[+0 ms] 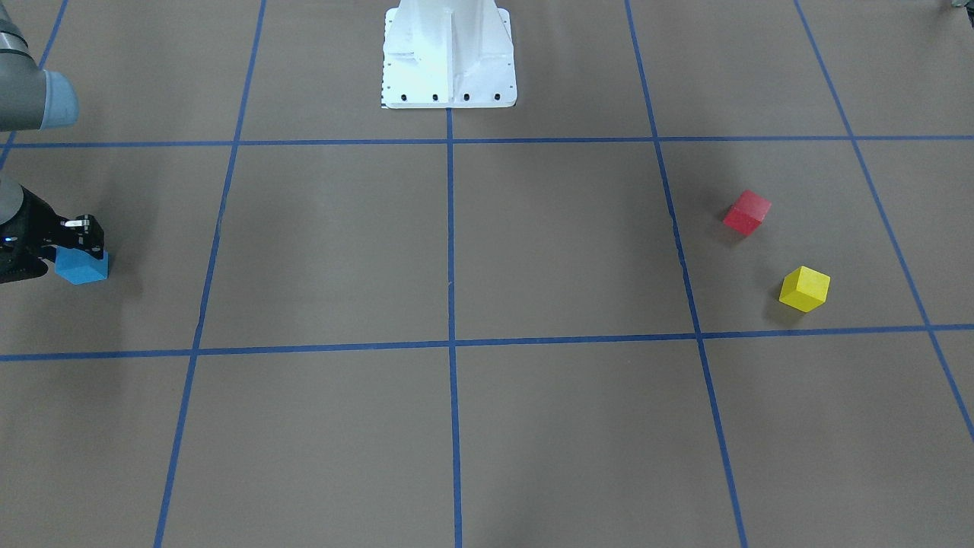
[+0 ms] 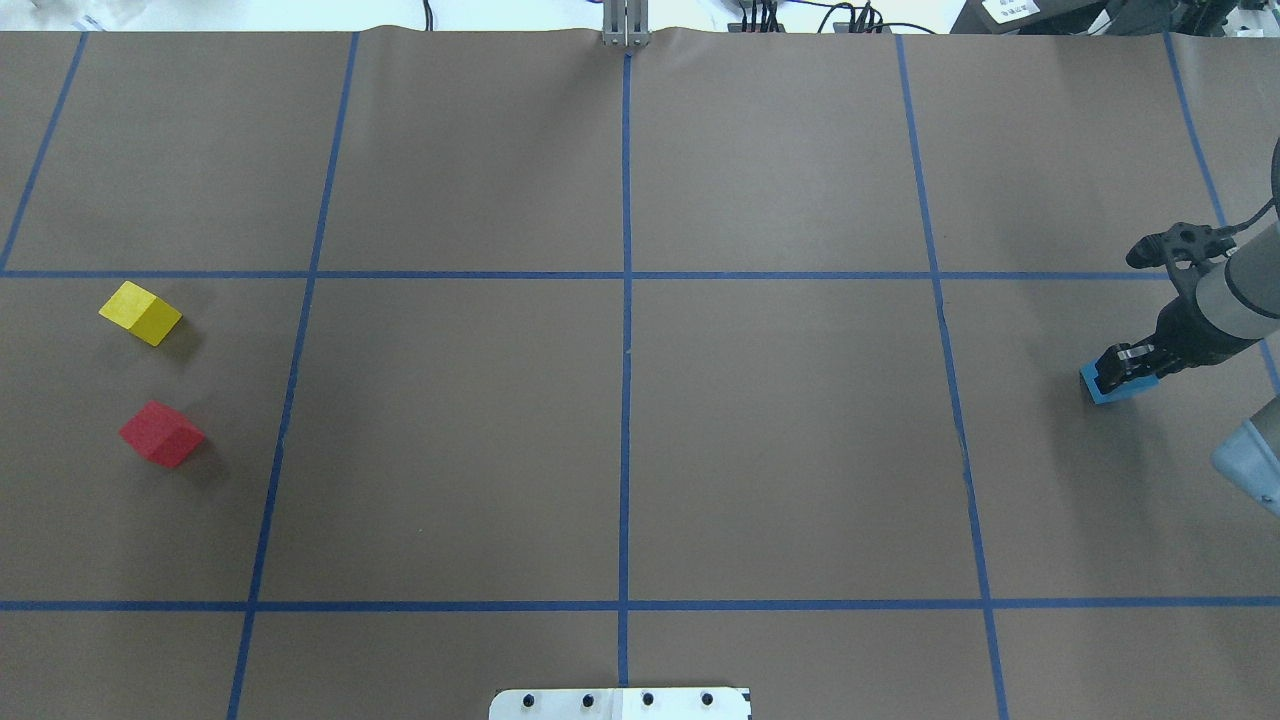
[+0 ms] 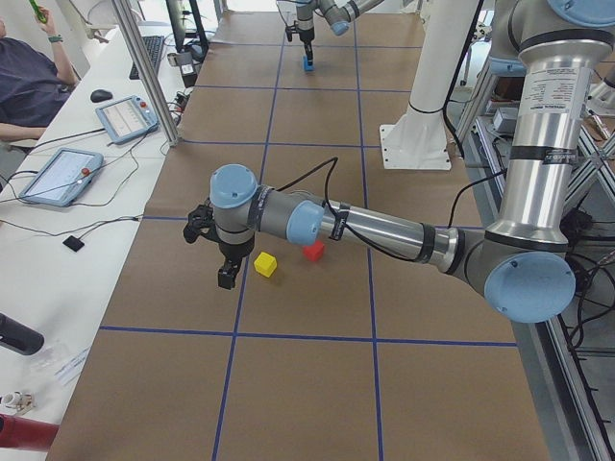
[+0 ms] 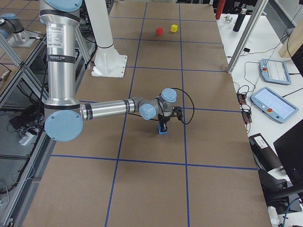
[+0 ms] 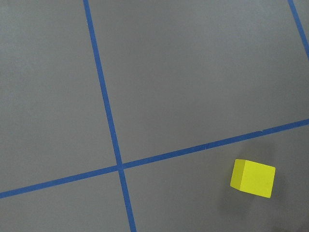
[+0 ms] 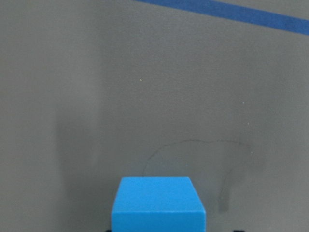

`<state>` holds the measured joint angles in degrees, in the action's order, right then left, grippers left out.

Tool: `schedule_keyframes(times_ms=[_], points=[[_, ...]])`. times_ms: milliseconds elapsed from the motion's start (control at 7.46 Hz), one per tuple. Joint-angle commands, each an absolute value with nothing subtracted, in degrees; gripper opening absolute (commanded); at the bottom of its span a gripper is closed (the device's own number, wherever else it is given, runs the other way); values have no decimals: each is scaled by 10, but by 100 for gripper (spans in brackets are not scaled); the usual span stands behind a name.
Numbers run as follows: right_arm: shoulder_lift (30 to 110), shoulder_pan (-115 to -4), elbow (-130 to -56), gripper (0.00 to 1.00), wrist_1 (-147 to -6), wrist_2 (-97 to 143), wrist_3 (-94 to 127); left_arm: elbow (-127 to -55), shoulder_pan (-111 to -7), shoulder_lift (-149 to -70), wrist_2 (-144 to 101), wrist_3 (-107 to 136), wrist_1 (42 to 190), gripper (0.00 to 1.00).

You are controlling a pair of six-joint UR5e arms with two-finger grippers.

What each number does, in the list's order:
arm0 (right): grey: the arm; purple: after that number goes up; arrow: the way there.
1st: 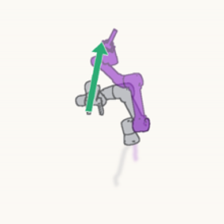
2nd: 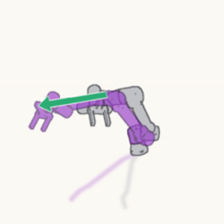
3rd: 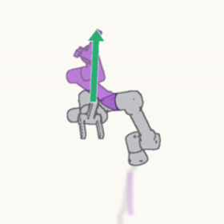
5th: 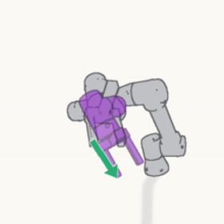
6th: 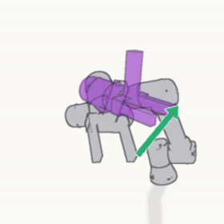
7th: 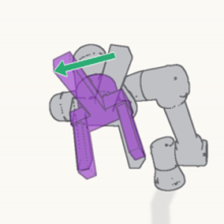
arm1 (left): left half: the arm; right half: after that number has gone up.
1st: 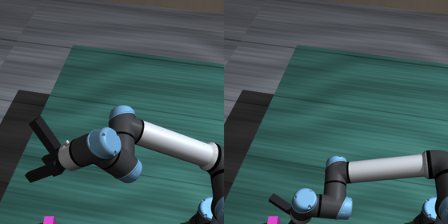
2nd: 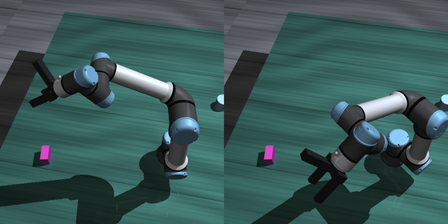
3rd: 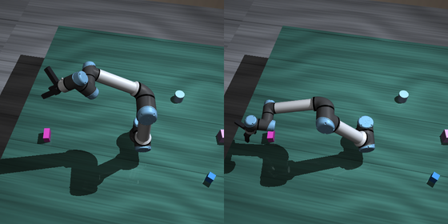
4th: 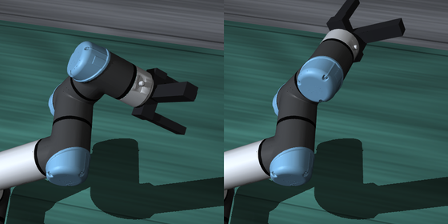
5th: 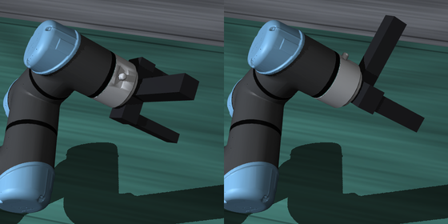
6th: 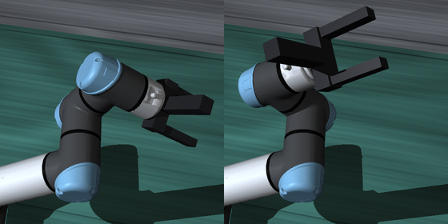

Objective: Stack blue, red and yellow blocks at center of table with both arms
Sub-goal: 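Carry the blue cube with the right gripper to the table center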

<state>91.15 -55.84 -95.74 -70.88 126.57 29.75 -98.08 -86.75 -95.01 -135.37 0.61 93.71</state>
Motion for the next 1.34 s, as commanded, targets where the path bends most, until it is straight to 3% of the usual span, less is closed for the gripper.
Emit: schedule_keyframes(times_ms=[0,268,536,670,1206], points=[[903,-573,-982,0,-715,1305,297,-980,-867,-950,-1354,6,938,100],[844,-631,-996,0,-760,1395,298,-980,-867,-950,-1354,6,938,100],[654,-615,-984,0,-973,1390,301,-981,-867,-950,-1354,6,937,100],[570,-587,-953,0,-1024,1376,307,-981,-867,-949,-1356,6,937,100],[355,-423,-751,0,-1007,1279,493,-980,-867,-950,-1356,6,937,100]])
